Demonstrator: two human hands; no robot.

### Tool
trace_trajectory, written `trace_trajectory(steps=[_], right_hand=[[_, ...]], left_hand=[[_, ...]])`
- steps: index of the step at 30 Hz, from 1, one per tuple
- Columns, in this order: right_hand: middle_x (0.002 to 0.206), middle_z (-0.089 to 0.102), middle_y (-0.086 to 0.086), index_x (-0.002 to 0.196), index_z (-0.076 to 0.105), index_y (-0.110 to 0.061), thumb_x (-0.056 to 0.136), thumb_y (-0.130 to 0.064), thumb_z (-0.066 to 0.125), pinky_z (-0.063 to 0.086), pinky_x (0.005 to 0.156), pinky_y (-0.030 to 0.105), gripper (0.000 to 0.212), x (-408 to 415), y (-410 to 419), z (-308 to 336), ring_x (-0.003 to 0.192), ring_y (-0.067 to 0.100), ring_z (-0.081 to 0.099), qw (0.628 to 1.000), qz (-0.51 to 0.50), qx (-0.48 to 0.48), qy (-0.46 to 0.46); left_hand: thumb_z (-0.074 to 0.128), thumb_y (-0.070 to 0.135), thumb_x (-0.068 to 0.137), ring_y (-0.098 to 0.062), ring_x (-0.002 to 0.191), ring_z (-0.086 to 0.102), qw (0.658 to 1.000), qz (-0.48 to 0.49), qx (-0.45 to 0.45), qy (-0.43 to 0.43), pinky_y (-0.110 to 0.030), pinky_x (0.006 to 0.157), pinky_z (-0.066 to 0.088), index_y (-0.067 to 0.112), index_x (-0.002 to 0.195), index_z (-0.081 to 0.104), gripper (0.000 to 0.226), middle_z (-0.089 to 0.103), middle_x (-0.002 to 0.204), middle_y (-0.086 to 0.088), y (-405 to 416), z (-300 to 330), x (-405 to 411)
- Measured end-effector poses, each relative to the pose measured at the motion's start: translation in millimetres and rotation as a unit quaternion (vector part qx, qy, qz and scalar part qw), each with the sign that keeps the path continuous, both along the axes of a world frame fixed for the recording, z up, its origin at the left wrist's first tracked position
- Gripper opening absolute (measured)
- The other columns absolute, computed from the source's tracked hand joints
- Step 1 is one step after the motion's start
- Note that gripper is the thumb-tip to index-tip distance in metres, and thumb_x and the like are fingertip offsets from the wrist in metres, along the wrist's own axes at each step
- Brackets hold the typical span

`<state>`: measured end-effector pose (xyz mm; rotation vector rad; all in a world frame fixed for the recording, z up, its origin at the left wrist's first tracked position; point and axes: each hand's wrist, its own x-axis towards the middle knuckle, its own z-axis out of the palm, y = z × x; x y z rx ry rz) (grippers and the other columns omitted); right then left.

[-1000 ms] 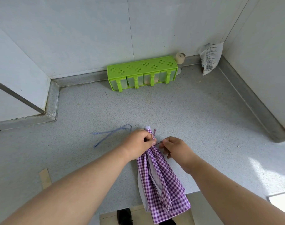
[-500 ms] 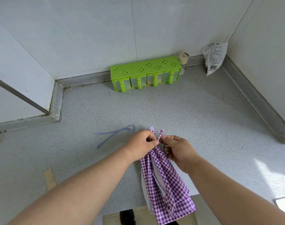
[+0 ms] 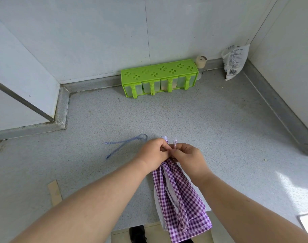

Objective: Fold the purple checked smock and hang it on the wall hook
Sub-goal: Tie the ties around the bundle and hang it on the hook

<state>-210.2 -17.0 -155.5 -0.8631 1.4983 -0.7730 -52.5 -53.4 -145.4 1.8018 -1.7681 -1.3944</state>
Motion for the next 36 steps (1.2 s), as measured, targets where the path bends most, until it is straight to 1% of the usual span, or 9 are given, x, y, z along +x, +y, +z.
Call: trace_trajectory(steps=[3,9,12,16,21,24,30,33,36], right_hand=[[0.084,0.079,-0.008,0.096,0.079,-0.027,0.101,-0.031,0.068,0.060,0.075,0.030,0.013,1.2,-0.5,0.4,0.078,0.008,0.075,0.997,0.030,-0.021,0.064],[0.086,0.079,-0.010,0.092,0.078,-0.033,0.102,-0.026,0.067,0.063,0.085,0.041,0.017,3.4,-6.2,-2.9,0.083,0.014,0.075,0.995,0.011,-0.017,0.097],[0.086,0.078,-0.010,0.089,0.076,-0.035,0.102,-0.020,0.065,0.063,0.084,0.035,0.023,0.6,-4.3,-1.3,0.082,0.010,0.074,0.992,0.040,-0.043,0.110],[0.096,0.072,-0.012,0.091,0.074,-0.032,0.103,-0.014,0.062,0.055,0.079,0.022,0.025,-7.5,-3.0,6.7,0.085,0.007,0.068,0.966,0.144,-0.072,0.201],[0.101,0.064,-0.011,0.100,0.069,-0.030,0.101,-0.021,0.065,0.046,0.075,0.012,0.010,-12.7,-4.9,5.9,0.089,0.003,0.061,0.927,0.212,-0.115,0.287],[0.096,0.063,-0.010,0.104,0.062,-0.030,0.097,-0.027,0.067,0.050,0.071,0.021,0.010,-11.3,-7.9,4.9,0.083,0.006,0.061,0.918,0.208,-0.099,0.323],[0.097,0.059,-0.010,0.107,0.069,-0.024,0.096,-0.021,0.064,0.036,0.060,0.011,0.013,-7.3,-3.1,-3.2,0.076,0.004,0.056,0.904,0.166,-0.135,0.371],[0.100,0.060,-0.010,0.106,0.067,-0.024,0.099,-0.023,0.063,0.039,0.065,0.011,0.008,-8.2,3.0,-4.2,0.082,0.007,0.059,0.899,0.164,-0.159,0.373],[0.100,0.061,-0.011,0.104,0.066,-0.025,0.100,-0.024,0.064,0.044,0.073,0.015,0.005,-11.6,6.3,-6.9,0.085,0.007,0.059,0.901,0.159,-0.175,0.363]], left_hand=[[0.077,0.025,0.095,-0.002,0.084,0.069,0.999,-0.021,-0.015,-0.019,-0.023,0.078,0.052,0.033,0.087,0.067,0.015,0.073,0.090,0.011,0.4,-0.6,0.4],[0.079,0.018,0.094,-0.005,0.088,0.070,0.999,-0.020,0.022,0.014,-0.020,0.078,0.051,0.025,0.100,0.062,0.019,0.075,0.098,0.003,-4.7,3.1,6.6],[0.076,0.019,0.097,-0.004,0.090,0.069,0.999,-0.024,0.030,0.008,-0.016,0.075,0.047,0.025,0.108,0.062,0.019,0.074,0.101,0.004,-7.3,4.6,5.9],[0.068,0.017,0.101,-0.005,0.087,0.067,0.999,-0.047,0.008,-0.023,-0.009,0.067,0.043,0.028,0.107,0.064,0.013,0.071,0.095,0.010,-9.8,5.3,4.0],[0.063,0.017,0.103,-0.005,0.086,0.068,0.996,-0.079,-0.005,-0.049,-0.022,0.076,0.050,0.031,0.102,0.065,0.015,0.071,0.092,0.013,-10.2,6.4,1.2],[0.062,0.020,0.104,-0.003,0.090,0.068,0.994,-0.091,-0.013,-0.063,-0.025,0.080,0.053,0.033,0.108,0.065,0.013,0.073,0.098,0.015,-6.8,6.2,0.4],[0.058,0.024,0.105,-0.006,0.089,0.067,0.992,-0.105,-0.021,-0.071,-0.031,0.084,0.057,0.030,0.121,0.062,0.017,0.071,0.097,0.012,-3.4,7.7,-5.1],[0.056,0.024,0.106,-0.002,0.091,0.064,0.993,-0.097,-0.008,-0.063,-0.020,0.082,0.050,0.027,0.131,0.065,0.027,0.069,0.101,0.014,-8.3,10.3,-4.8],[0.057,0.024,0.105,-0.009,0.096,0.068,0.984,-0.152,-0.006,-0.090,-0.026,0.087,0.052,0.026,0.122,0.075,0.025,0.074,0.124,0.009,-12.8,14.6,-6.2]])
